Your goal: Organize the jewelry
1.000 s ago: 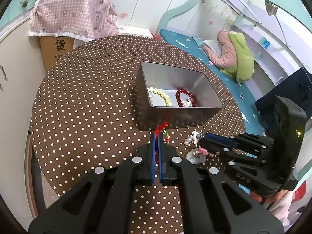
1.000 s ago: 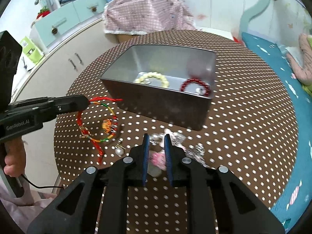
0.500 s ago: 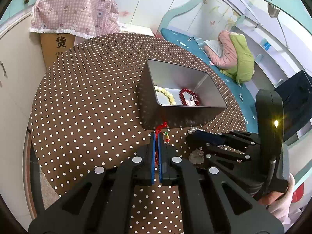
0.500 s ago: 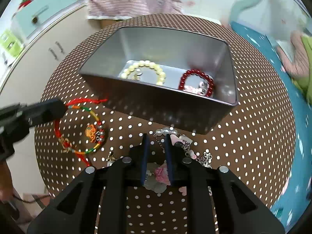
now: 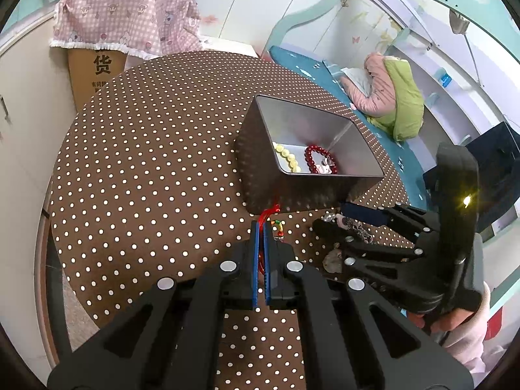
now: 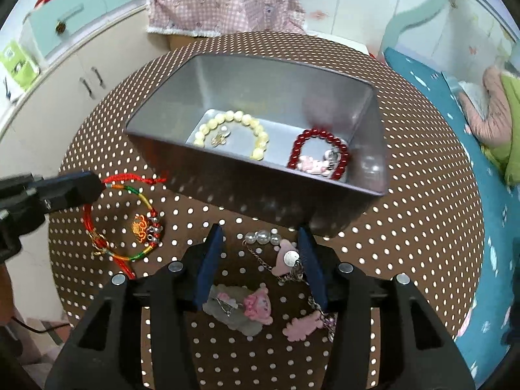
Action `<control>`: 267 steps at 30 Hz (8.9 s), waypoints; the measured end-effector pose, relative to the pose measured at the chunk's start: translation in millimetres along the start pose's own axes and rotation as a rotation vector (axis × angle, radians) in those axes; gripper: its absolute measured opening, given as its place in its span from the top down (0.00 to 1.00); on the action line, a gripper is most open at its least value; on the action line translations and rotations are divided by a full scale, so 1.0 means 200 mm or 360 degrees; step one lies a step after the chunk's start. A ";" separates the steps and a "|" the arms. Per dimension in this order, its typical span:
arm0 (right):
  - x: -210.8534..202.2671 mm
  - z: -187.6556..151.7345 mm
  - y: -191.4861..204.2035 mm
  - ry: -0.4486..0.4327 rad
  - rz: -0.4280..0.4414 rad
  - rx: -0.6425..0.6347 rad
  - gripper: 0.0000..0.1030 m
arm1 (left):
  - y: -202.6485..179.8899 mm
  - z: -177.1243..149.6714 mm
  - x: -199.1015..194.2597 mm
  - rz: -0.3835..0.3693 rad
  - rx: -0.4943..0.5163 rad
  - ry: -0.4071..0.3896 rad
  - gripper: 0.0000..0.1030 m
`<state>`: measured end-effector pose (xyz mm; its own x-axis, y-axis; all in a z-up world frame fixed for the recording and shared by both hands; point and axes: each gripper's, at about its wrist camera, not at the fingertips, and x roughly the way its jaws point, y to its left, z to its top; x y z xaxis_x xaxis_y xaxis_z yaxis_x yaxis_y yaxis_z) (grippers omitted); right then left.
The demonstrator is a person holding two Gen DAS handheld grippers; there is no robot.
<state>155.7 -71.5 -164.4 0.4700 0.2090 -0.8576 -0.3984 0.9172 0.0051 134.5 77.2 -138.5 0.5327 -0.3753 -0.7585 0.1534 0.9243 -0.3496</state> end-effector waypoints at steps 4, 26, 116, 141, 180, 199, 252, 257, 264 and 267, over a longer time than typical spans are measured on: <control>0.02 -0.01 0.03 -0.0027 0.0042 -0.0068 0.77 | 0.01 0.00 0.01 0.0004 -0.0009 0.0003 0.98; -0.03 -0.06 -0.01 -0.0020 0.0100 -0.0376 0.70 | 0.03 -0.03 -0.01 0.0057 -0.0050 -0.0005 0.98; -0.35 0.03 -0.14 -0.0258 0.0101 0.0596 0.99 | -0.02 0.05 -0.03 -0.0151 0.0167 -0.0014 0.98; -0.69 0.20 -0.27 -0.0674 0.0369 0.0335 0.99 | -0.40 0.31 -0.29 -0.0028 0.0301 -0.0336 0.98; -0.36 0.06 -0.35 -0.0357 0.0247 0.0371 0.36 | -0.28 0.17 0.01 0.0133 0.0243 -0.0079 0.66; -0.18 -0.22 -0.29 -0.0145 0.0197 0.0393 0.27 | -0.34 -0.19 0.25 0.0091 0.0348 0.0183 0.78; -0.21 -0.08 -0.21 -0.0318 0.0154 0.0181 0.81 | -0.32 0.04 0.08 0.0051 0.0299 -0.0126 0.90; -0.30 -0.03 -0.22 -0.0394 0.0187 0.0152 0.81 | -0.35 0.09 0.02 0.0043 0.0318 -0.0193 0.90; -0.32 0.08 -0.22 -0.0459 0.0212 0.0108 0.81 | -0.37 0.17 0.01 0.0069 0.0327 -0.0239 0.90; -0.30 0.12 -0.22 -0.0464 0.0230 0.0089 0.81 | -0.36 0.21 0.03 0.0091 0.0316 -0.0242 0.90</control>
<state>163.8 -115.3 -100.5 0.6208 0.4192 -0.6625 -0.4376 0.8864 0.1509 160.7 11.7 -94.5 0.6618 -0.3211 -0.6774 0.2717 0.9449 -0.1825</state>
